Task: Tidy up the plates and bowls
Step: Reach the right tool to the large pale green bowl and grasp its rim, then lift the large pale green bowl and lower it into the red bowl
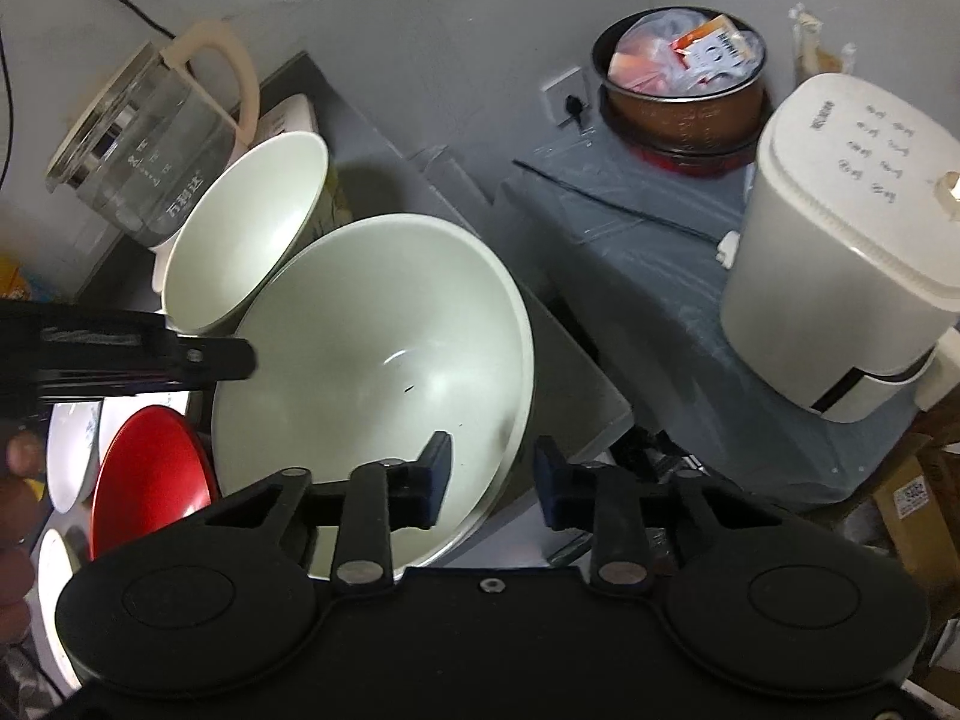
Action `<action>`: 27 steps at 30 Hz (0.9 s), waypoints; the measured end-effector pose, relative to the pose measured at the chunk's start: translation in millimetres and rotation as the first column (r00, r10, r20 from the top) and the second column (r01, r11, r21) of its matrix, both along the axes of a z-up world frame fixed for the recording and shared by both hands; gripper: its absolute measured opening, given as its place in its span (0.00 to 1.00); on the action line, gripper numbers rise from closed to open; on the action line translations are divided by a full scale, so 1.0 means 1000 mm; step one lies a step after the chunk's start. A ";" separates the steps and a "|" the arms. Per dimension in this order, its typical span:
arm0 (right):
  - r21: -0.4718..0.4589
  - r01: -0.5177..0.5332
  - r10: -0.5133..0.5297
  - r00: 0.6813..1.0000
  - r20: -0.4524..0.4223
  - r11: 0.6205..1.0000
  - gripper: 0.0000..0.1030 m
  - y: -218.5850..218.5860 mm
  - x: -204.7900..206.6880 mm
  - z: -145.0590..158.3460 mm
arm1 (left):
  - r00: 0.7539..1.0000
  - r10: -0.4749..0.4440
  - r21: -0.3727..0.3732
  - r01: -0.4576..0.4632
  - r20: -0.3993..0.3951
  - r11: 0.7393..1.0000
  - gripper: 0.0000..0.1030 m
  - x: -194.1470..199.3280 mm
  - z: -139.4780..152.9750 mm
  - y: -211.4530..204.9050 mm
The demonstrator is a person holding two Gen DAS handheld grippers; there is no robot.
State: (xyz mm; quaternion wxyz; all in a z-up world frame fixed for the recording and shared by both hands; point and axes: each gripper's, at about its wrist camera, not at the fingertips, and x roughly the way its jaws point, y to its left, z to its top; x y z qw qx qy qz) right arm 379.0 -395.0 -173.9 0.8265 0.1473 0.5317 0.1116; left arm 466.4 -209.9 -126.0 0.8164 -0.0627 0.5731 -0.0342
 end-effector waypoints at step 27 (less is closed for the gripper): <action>-0.019 0.123 -0.118 0.978 0.171 0.992 0.15 0.006 -0.023 0.046 | 0.998 -0.047 -0.086 0.050 0.034 0.995 0.06 -0.008 0.021 0.016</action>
